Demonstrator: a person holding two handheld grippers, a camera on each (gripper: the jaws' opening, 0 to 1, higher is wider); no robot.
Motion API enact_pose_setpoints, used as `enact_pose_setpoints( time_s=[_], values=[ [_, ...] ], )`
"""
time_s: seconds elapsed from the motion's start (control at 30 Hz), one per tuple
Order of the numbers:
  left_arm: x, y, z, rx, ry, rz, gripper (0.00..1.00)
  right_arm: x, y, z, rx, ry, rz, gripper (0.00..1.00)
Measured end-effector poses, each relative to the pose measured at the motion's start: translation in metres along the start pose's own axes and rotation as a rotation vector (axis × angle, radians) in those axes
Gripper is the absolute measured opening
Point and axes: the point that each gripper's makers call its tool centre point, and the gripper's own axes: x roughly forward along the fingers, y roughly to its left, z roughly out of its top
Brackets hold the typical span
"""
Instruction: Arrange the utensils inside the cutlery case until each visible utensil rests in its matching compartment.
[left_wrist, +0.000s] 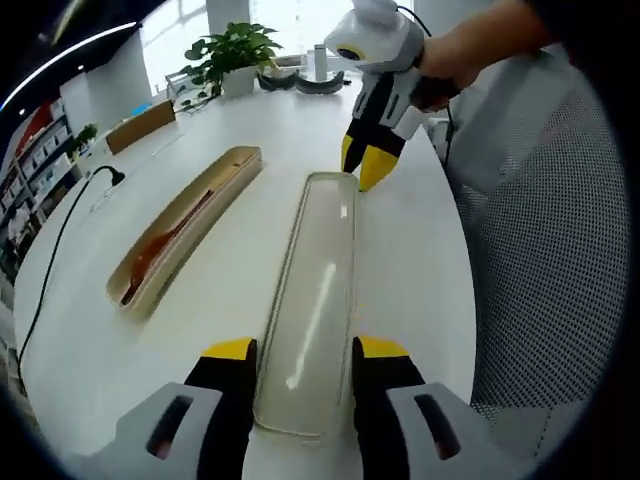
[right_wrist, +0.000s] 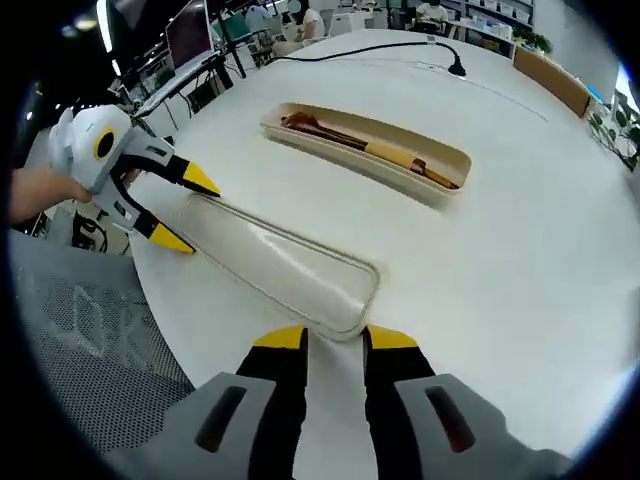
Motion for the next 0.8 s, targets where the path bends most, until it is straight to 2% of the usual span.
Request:
enact_pose_setpoints(
  time_s=[0.03, 0.1, 0.13, 0.2, 0.23, 0.3, 0.4, 0.43, 0.53, 0.67, 0.73, 0.8],
  values=[
    [0.0, 0.0, 0.0, 0.002, 0.002, -0.003, 0.38, -0.001, 0.003, -0.003, -0.073, 0.024, 0.006, 0.22],
    [0.001, -0.001, 0.0, 0.019, -0.003, -0.021, 0.38, -0.004, -0.006, -0.003, -0.276, 0.052, -0.067, 0.23],
    [0.001, -0.001, 0.0, 0.026, -0.006, -0.032, 0.38, -0.006, -0.007, 0.001, -0.4, 0.04, -0.1, 0.28],
    [0.0, -0.002, -0.001, 0.055, -0.005, -0.056, 0.38, -0.005, 0.001, 0.007, -0.504, -0.007, -0.085, 0.39],
    [0.0, -0.002, -0.001, 0.061, -0.004, -0.061, 0.38, -0.004, 0.004, 0.008, -0.519, -0.011, -0.079, 0.46],
    [0.0, -0.003, -0.002, 0.087, -0.004, -0.084, 0.38, -0.002, 0.008, 0.011, -0.563, -0.019, -0.071, 0.47],
    [0.0, -0.002, -0.002, 0.101, 0.001, -0.107, 0.38, 0.005, 0.018, 0.009, -0.567, -0.003, -0.008, 0.51],
    [-0.001, -0.003, -0.002, 0.119, 0.002, -0.115, 0.38, 0.006, 0.018, 0.01, -0.569, -0.001, -0.011, 0.54],
    [-0.001, -0.004, -0.003, 0.143, 0.014, -0.129, 0.38, 0.007, 0.016, 0.014, -0.593, -0.005, -0.023, 0.5],
    [0.0, -0.004, -0.002, 0.163, 0.017, -0.146, 0.38, 0.011, 0.021, 0.015, -0.613, 0.006, -0.003, 0.5],
    [0.0, -0.004, -0.002, 0.165, 0.018, -0.15, 0.38, 0.012, 0.024, 0.013, -0.676, 0.024, 0.018, 0.45],
    [-0.001, -0.004, -0.002, 0.167, 0.012, -0.152, 0.38, 0.013, 0.026, 0.015, -0.669, 0.014, 0.025, 0.41]
  ],
)
